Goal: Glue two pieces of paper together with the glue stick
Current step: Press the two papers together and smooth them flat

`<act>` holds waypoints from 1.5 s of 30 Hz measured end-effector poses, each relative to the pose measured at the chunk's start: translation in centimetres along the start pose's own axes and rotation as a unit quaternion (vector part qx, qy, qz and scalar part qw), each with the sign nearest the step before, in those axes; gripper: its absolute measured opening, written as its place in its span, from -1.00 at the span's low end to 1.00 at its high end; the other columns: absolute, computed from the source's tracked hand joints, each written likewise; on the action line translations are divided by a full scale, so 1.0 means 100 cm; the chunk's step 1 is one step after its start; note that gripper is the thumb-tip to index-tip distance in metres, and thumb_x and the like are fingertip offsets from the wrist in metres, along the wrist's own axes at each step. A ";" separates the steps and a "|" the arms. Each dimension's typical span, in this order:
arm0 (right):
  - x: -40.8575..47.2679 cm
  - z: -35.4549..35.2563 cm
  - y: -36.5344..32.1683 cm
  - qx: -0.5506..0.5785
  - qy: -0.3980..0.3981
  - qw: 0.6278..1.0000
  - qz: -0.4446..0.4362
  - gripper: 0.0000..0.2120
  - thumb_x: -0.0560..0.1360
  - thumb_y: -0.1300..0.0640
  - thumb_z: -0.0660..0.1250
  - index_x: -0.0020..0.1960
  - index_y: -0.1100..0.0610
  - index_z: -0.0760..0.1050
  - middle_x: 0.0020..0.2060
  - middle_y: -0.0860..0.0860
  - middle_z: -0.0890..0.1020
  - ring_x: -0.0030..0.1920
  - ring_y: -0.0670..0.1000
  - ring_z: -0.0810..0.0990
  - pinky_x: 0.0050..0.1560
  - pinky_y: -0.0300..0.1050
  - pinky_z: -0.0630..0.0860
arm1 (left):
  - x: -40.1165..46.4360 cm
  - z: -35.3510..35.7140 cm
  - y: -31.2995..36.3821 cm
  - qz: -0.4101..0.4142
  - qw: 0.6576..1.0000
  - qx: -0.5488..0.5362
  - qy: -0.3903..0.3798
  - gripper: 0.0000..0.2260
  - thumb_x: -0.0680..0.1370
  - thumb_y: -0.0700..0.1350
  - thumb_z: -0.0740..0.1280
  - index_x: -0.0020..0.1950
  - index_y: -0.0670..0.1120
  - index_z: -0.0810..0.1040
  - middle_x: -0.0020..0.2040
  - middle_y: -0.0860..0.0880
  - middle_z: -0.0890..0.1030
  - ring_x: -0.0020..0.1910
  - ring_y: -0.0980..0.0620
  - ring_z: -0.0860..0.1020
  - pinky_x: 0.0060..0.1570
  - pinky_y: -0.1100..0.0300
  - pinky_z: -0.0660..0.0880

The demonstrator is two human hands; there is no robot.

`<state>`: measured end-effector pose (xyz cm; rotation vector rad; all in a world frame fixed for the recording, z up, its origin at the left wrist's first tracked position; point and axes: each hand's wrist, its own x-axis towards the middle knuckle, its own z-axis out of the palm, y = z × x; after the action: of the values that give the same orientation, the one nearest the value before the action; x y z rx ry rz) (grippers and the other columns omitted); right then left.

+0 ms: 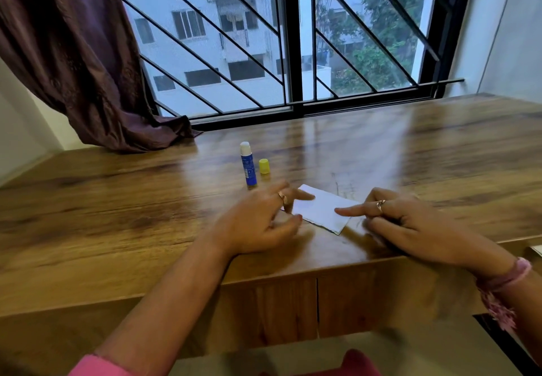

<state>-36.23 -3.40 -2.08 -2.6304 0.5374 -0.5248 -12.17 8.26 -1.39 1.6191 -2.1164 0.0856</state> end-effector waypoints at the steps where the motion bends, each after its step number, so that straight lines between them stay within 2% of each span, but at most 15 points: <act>1: 0.000 0.000 -0.001 -0.004 -0.002 1.000 -0.002 -0.62 0.57 0.10 0.19 0.20 -0.35 0.47 -0.20 -0.25 0.44 -0.22 -0.11 0.49 -0.17 -0.28 0.27 | 0.000 0.000 0.005 0.028 0.999 -0.021 -0.027 -0.67 0.53 -0.05 0.27 0.29 -0.03 0.50 -0.21 0.08 0.45 -0.26 0.29 0.41 -0.23 0.44 0.27; 3: 0.000 -0.001 -0.003 -0.003 -0.002 1.000 -0.004 -0.61 0.56 0.14 0.21 0.18 -0.35 0.49 -0.19 -0.28 0.45 -0.23 -0.11 0.49 -0.15 -0.36 0.26 | 0.001 0.001 0.011 0.073 0.995 -0.025 -0.061 -0.69 0.52 -0.13 0.33 0.26 -0.04 0.52 -0.32 0.11 0.39 -0.35 0.28 0.37 -0.30 0.43 0.26; 5: -0.001 -0.002 -0.006 -0.010 -0.006 1.000 -0.012 -0.60 0.56 0.15 0.22 0.16 -0.35 0.51 -0.20 -0.29 0.45 -0.21 -0.17 0.49 -0.11 -0.39 0.24 | 0.002 0.001 0.013 0.085 0.993 -0.022 -0.078 -0.68 0.52 -0.15 0.35 0.28 -0.04 0.52 -0.35 0.07 0.40 -0.38 0.25 0.36 -0.31 0.39 0.27; 10: -0.002 -0.003 -0.010 -0.023 -0.013 0.999 -0.018 -0.60 0.54 0.15 0.22 0.12 -0.37 0.52 -0.22 -0.22 0.44 -0.16 -0.17 0.47 -0.06 -0.37 0.21 | 0.004 -0.001 0.016 0.073 0.989 -0.010 -0.130 -0.67 0.54 -0.04 0.26 0.31 -0.01 0.49 -0.42 0.03 0.42 -0.40 0.08 0.44 -0.30 0.05 0.42; 12: -0.001 -0.002 -0.010 -0.026 -0.012 0.999 -0.017 -0.61 0.54 0.14 0.21 0.11 -0.37 0.53 -0.22 -0.24 0.42 -0.13 -0.23 0.45 -0.04 -0.31 0.21 | 0.005 0.000 0.016 0.061 0.989 -0.005 -0.137 -0.66 0.54 0.01 0.23 0.31 0.03 0.49 -0.41 -0.02 0.46 -0.38 0.06 0.45 -0.28 0.02 0.41; 15: -0.001 0.000 -0.010 -0.038 -0.013 0.999 -0.009 -0.61 0.54 0.11 0.19 0.09 -0.41 0.51 -0.23 -0.26 0.40 -0.08 -0.30 0.40 0.07 -0.17 0.19 | 0.004 0.000 0.015 0.045 0.990 -0.009 -0.130 -0.67 0.53 0.05 0.23 0.29 0.09 0.50 -0.47 -0.01 0.39 -0.43 0.06 0.40 -0.33 0.03 0.38; 19: 0.000 0.001 -0.009 -0.054 -0.014 0.998 -0.002 -0.63 0.54 0.06 0.17 0.12 -0.42 0.49 -0.18 -0.21 0.43 -0.03 -0.24 0.42 0.17 -0.13 0.18 | 0.004 0.001 0.014 0.043 0.991 -0.002 -0.130 -0.68 0.53 0.09 0.22 0.28 0.14 0.48 -0.47 -0.01 0.37 -0.43 0.06 0.38 -0.36 0.10 0.34; 23: 0.001 0.002 -0.009 -0.054 -0.008 0.998 0.016 -0.66 0.50 -0.05 0.11 0.08 -0.47 0.47 -0.20 -0.17 0.44 -0.03 -0.23 0.43 0.15 -0.12 0.16 | 0.004 0.001 0.014 0.043 0.991 0.003 -0.130 -0.67 0.53 0.16 0.16 0.27 0.18 0.45 -0.47 -0.02 0.36 -0.43 0.05 0.38 -0.39 0.23 0.26; 27: 0.004 0.003 -0.005 -0.067 0.048 0.994 0.079 -0.70 0.49 -0.05 0.12 -0.04 -0.37 0.57 -0.23 -0.17 0.47 -0.08 -0.20 0.45 0.19 0.00 0.24 | 0.003 0.001 0.015 0.045 0.991 -0.001 -0.127 -0.65 0.53 0.20 0.13 0.26 0.17 0.45 -0.48 0.03 0.32 -0.43 0.09 0.36 -0.40 0.32 0.19; 30: 0.007 0.001 -0.005 -0.081 0.074 0.987 0.117 -0.70 0.48 -0.07 0.09 -0.10 -0.46 0.49 -0.23 -0.15 0.46 -0.07 -0.13 0.44 0.11 0.04 0.28 | 0.003 0.001 0.015 0.038 0.991 0.000 -0.129 -0.68 0.54 0.15 0.17 0.25 0.14 0.47 -0.49 0.05 0.29 -0.44 0.10 0.35 -0.40 0.31 0.18; 34: 0.006 0.001 -0.006 -0.074 0.086 0.984 0.134 -0.71 0.47 -0.09 0.07 -0.12 -0.47 0.47 -0.21 -0.16 0.46 -0.07 -0.12 0.43 0.09 0.05 0.27 | 0.003 0.000 0.017 0.031 0.992 -0.007 -0.126 -0.68 0.53 0.12 0.19 0.25 0.11 0.50 -0.51 0.06 0.28 -0.46 0.12 0.35 -0.40 0.28 0.18; 38: 0.006 0.000 -0.005 -0.044 0.092 0.985 0.138 -0.68 0.51 -0.01 0.12 -0.16 -0.45 0.46 -0.24 -0.14 0.45 -0.15 -0.16 0.41 0.10 0.09 0.27 | 0.003 0.000 0.018 0.026 0.992 -0.009 -0.124 -0.68 0.53 0.11 0.18 0.24 0.10 0.51 -0.51 0.05 0.27 -0.46 0.12 0.35 -0.39 0.23 0.22; 41: 0.006 -0.002 -0.002 -0.008 0.088 0.985 0.146 -0.65 0.53 0.06 0.15 -0.12 -0.39 0.53 -0.24 -0.11 0.50 -0.20 -0.18 0.46 0.11 0.06 0.30 | 0.001 0.000 0.017 0.021 0.993 -0.017 -0.112 -0.69 0.53 0.11 0.18 0.21 0.09 0.53 -0.52 0.05 0.26 -0.47 0.12 0.35 -0.39 0.24 0.20; 43: 0.005 -0.004 0.001 0.032 0.097 0.984 0.144 -0.68 0.54 0.10 0.16 -0.05 -0.31 0.56 -0.24 -0.10 0.57 -0.30 -0.21 0.51 -0.04 -0.03 0.36 | 0.001 0.000 0.017 0.022 0.994 -0.022 -0.105 -0.71 0.53 0.10 0.20 0.19 0.09 0.54 -0.53 0.05 0.25 -0.48 0.12 0.35 -0.40 0.26 0.19; 45: 0.005 -0.005 0.003 0.060 0.105 0.983 0.138 -0.69 0.55 0.12 0.15 0.02 -0.26 0.54 -0.26 -0.10 0.61 -0.37 -0.29 0.51 -0.19 -0.08 0.34 | 0.001 0.000 0.017 0.021 0.994 -0.022 -0.102 -0.73 0.52 0.08 0.21 0.18 0.09 0.55 -0.53 0.04 0.25 -0.48 0.10 0.35 -0.40 0.26 0.20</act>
<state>-36.15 -4.05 -1.63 -2.3493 0.8910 -0.7226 -13.74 8.70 -0.99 1.6186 -2.2872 -0.1183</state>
